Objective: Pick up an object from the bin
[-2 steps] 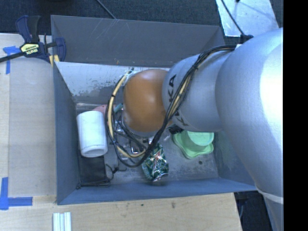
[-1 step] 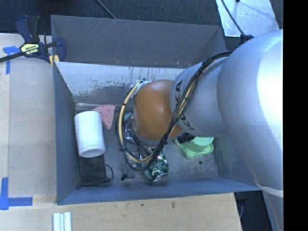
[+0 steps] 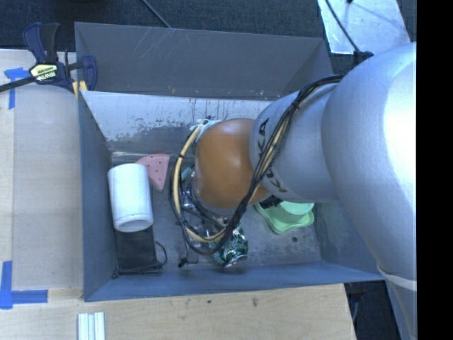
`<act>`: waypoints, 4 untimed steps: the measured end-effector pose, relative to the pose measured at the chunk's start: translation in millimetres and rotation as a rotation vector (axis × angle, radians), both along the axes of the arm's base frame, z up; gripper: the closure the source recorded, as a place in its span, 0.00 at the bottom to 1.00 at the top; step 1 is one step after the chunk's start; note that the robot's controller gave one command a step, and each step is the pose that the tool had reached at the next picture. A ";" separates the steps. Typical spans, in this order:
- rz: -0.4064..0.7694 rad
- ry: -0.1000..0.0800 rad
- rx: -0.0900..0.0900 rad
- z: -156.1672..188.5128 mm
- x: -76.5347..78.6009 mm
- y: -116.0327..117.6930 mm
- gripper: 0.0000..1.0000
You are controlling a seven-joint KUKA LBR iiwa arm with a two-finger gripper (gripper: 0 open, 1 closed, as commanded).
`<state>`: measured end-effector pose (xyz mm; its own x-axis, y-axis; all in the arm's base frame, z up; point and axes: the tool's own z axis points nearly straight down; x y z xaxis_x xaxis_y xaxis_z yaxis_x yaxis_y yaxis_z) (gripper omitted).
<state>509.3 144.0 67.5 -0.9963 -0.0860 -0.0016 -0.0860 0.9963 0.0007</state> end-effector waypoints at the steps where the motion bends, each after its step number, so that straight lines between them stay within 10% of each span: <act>1: 0.230 0.000 0.000 6.1 -14.1 -44.3 0.00; 2: 0.301 -0.001 -0.003 5.6 -12.5 -77.8 0.00; 4: 0.509 -0.006 0.002 4.5 -15.8 22.1 0.00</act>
Offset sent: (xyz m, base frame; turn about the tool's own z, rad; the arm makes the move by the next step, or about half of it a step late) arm -0.0016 -0.0332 0.0025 -0.2894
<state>493.5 166.1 72.0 -0.8278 -0.5609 -0.0078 -0.5610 0.8278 0.0004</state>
